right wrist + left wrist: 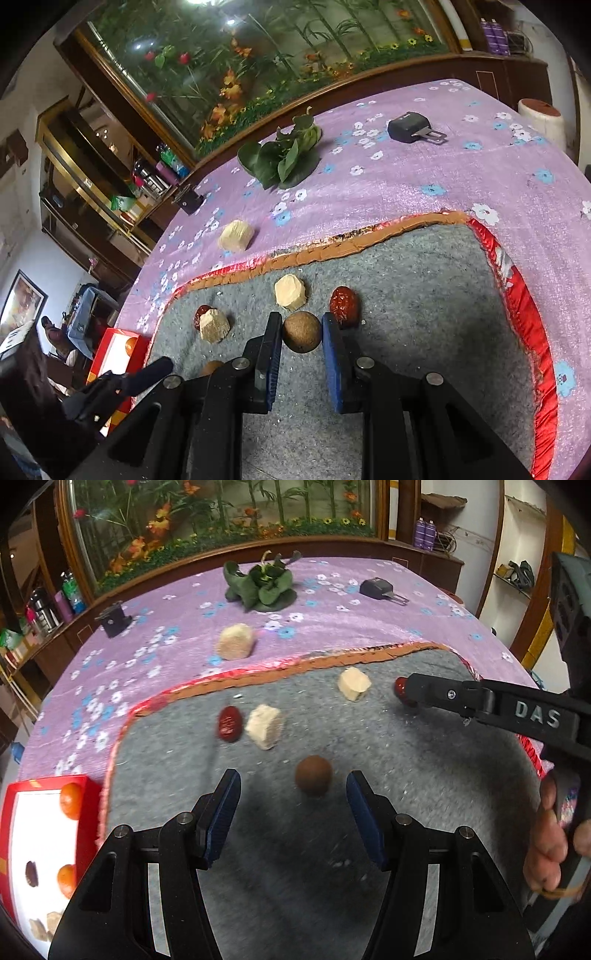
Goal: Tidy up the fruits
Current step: 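Grasp a brown round nut with the right tool while the left tool grasps another nut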
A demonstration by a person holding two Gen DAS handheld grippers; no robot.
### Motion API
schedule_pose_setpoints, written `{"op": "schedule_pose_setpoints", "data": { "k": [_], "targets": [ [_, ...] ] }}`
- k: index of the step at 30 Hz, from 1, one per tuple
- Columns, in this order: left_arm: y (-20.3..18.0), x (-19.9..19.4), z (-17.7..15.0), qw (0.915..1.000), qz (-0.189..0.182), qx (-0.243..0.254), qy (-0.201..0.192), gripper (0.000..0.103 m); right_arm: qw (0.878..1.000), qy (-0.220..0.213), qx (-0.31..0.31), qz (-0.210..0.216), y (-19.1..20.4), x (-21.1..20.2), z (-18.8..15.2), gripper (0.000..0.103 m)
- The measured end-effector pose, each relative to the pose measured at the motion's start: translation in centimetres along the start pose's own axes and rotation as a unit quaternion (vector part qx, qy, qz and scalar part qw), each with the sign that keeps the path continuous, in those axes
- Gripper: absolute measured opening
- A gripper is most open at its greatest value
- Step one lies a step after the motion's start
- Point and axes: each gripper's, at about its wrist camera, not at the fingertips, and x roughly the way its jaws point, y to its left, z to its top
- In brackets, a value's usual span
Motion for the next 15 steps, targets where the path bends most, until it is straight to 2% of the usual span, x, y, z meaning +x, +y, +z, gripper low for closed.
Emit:
{"op": "schedule_pose_setpoints", "data": {
  "k": [3,5,8,15],
  "targets": [
    [-0.5,0.9,0.2,1.0,-0.007,0.003,0.004,0.054,1.0,0.001,-0.007,0.004,0.5,0.1,0.0,0.021],
    [-0.4,1.7,0.3,0.9999,-0.009,0.001,0.014,0.037,1.0,0.0,-0.01,0.006,0.7,0.2,0.0,0.021],
    [-0.1,2.3,0.0,0.9997,-0.017,-0.006,0.014,0.022,1.0,-0.003,-0.015,0.005,0.8,0.2,-0.1,0.021],
    [1.3,0.2,-0.5,0.9995,-0.013,-0.025,-0.016,0.022,0.999,-0.005,-0.037,0.008,1.3,0.6,-0.3,0.021]
  ]
}}
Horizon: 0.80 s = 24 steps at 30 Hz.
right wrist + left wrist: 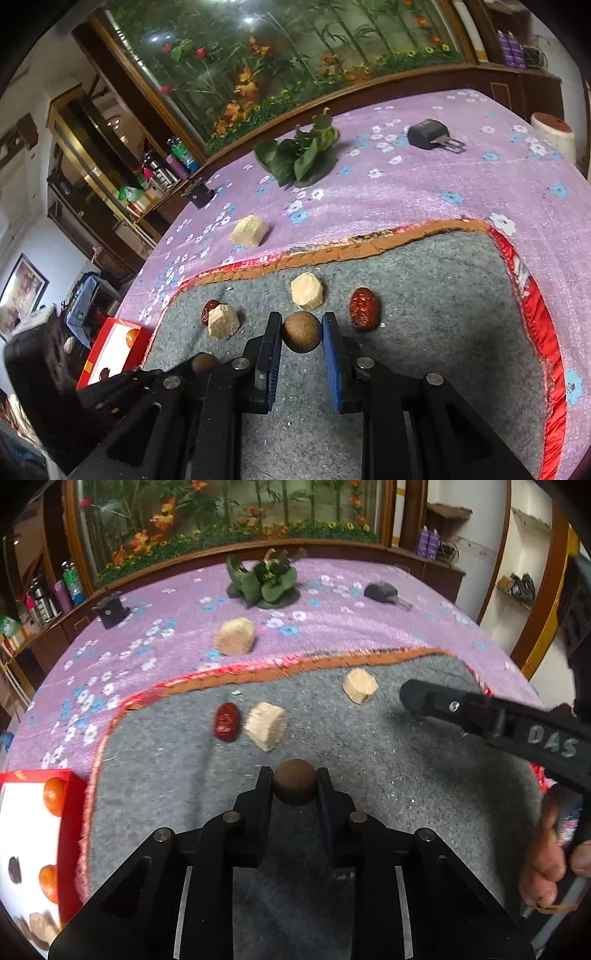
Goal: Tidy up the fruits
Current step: 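Grasp a brown round nut with the right tool while the left tool grasps another nut, then carry both brown nuts over the white tray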
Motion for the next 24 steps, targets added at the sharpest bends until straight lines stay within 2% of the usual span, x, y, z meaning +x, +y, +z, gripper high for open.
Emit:
{"op": "schedule_pose_setpoints", "data": {
  "k": [9,16,20,24],
  "targets": [
    [4.2,-6.5,-2.6,0.9969,0.036,-0.04,-0.057,0.022,0.999,-0.013,-0.041,-0.016,0.9,0.2,-0.4,0.021],
    [8.4,-11.0,-4.8,0.9907,0.072,-0.069,-0.093,0.022,0.997,-0.025,-0.065,-0.032,2.2,0.0,-1.2,0.021],
    [10.4,-12.4,-5.9,0.9876,0.084,-0.085,-0.102,0.022,0.998,-0.027,-0.065,0.003,4.9,-0.3,-2.1,0.021],
    [12.1,-13.3,-6.8,0.9833,0.102,-0.102,-0.111,0.022,0.994,-0.014,-0.094,0.054,10.3,0.5,-3.9,0.021]
  ]
}}
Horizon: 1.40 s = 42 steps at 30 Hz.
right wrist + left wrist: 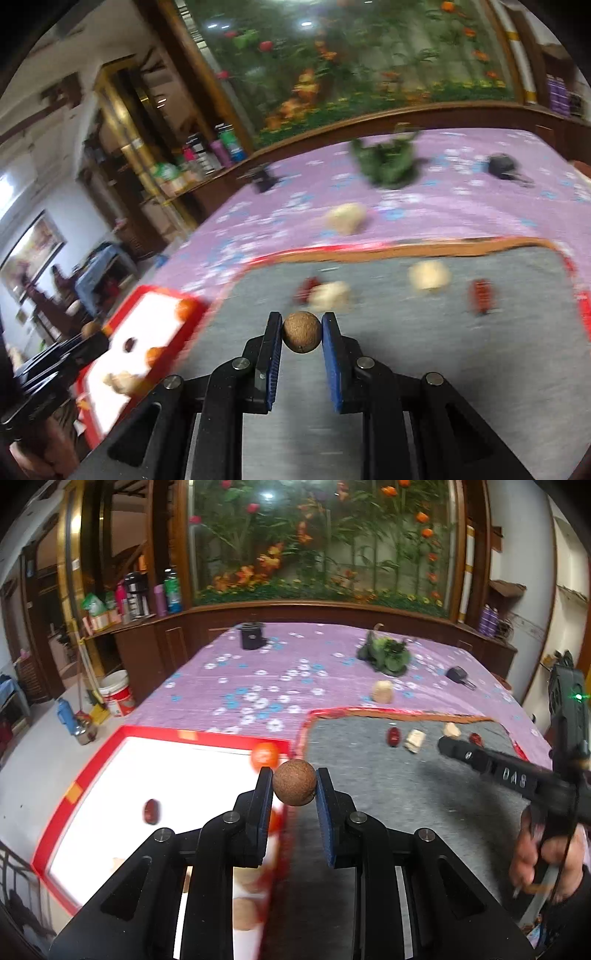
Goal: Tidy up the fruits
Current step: 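Carry both brown nuts over the white tray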
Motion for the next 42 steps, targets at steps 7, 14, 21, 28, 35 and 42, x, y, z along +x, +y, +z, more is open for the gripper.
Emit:
{"op": "schedule_pose_setpoints", "data": {
  "k": [7,14,21,28,35,42],
  "targets": [
    [4.4,-1.0,-1.0,0.9981,0.053,-0.027,-0.016,0.022,0.995,0.022,-0.026,0.098,8.2,2.9,-1.2,0.021],
    [7.9,-1.0,-2.2,0.995,0.086,-0.048,-0.014,0.022,0.988,0.035,-0.051,0.143,13.7,5.3,-2.5,0.021],
    [9.8,0.0,-3.0,0.9927,0.107,-0.057,-0.001,0.022,0.985,0.053,-0.034,0.163,15.1,8.6,-3.2,0.021],
    [10.4,1.2,-3.5,0.9911,0.119,-0.059,0.01,0.022,0.983,0.07,-0.026,0.17,14.6,9.6,-3.1,0.021],
    [10.5,2.2,-4.0,0.9899,0.126,-0.059,0.026,0.022,0.981,0.082,-0.027,0.173,14.3,9.8,-3.2,0.021],
    [10.5,3.0,-4.4,0.9881,0.134,-0.063,0.043,0.022,0.979,0.095,-0.03,0.175,14.5,10.0,-3.4,0.021]
  ]
}}
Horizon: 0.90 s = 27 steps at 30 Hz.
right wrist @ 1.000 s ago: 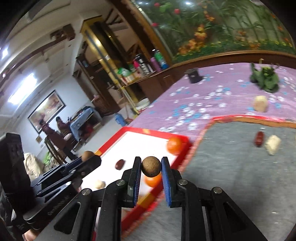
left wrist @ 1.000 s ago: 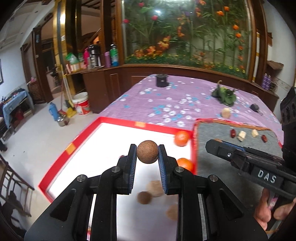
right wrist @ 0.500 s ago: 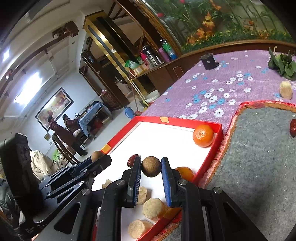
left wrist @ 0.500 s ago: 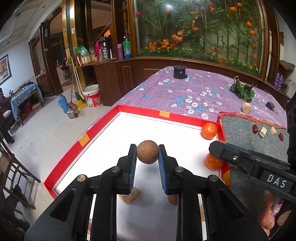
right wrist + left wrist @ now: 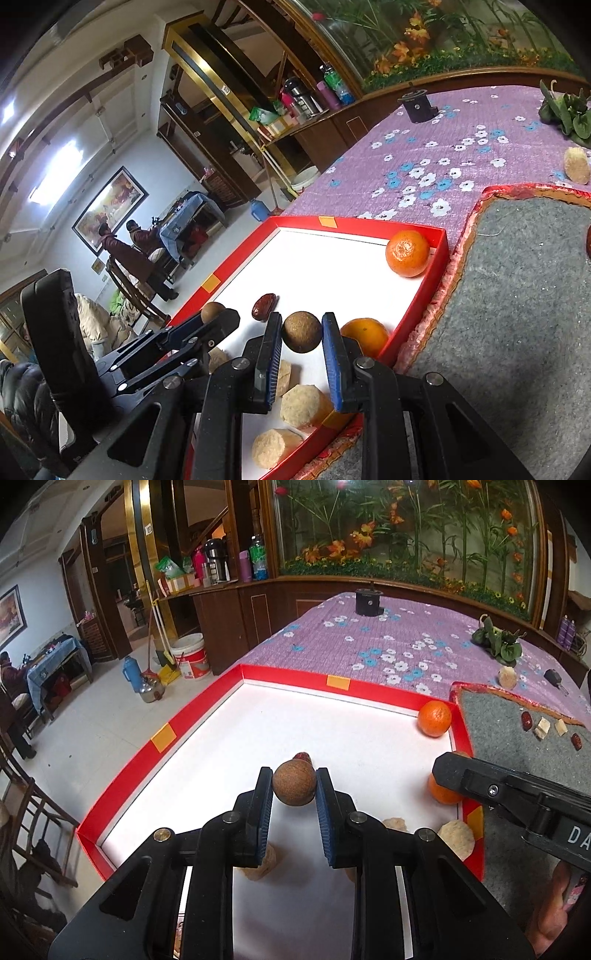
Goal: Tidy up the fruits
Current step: 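Carry both brown nuts over the white tray, then open both tools to drop the nuts into the tray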
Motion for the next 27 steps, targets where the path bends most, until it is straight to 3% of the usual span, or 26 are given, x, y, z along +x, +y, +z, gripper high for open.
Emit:
{"op": "schedule_pose_setpoints", "data": {
  "k": [6,10,15,20,24,27],
  "targets": [
    [0.0,0.5,-0.3,0.9999,0.006,0.001,0.013,0.023,1.0,0.014,-0.001,0.003,-0.1,0.5,-0.1,0.022],
    [-0.1,0.7,-0.3,0.9998,0.003,0.002,0.021,0.024,1.0,0.028,-0.011,0.001,0.4,1.0,-0.3,0.032],
    [-0.2,0.8,-0.3,0.9997,0.003,0.001,0.026,0.024,1.0,0.011,-0.019,0.003,0.6,0.1,-0.4,0.035],
    [-1.0,-0.1,0.0,0.9998,-0.002,0.009,0.015,0.055,1.0,-0.015,0.003,0.003,-0.7,-2.2,0.1,0.035],
    [-2.8,-1.0,0.5,0.9993,-0.016,0.033,0.005,0.055,0.998,-0.04,0.011,-0.038,-3.6,-6.2,1.4,0.035],
    [-4.9,-1.4,0.9,0.9976,-0.042,0.054,0.007,0.055,0.99,-0.071,0.02,-0.117,-7.3,-10.3,2.7,0.036]
  ]
}}
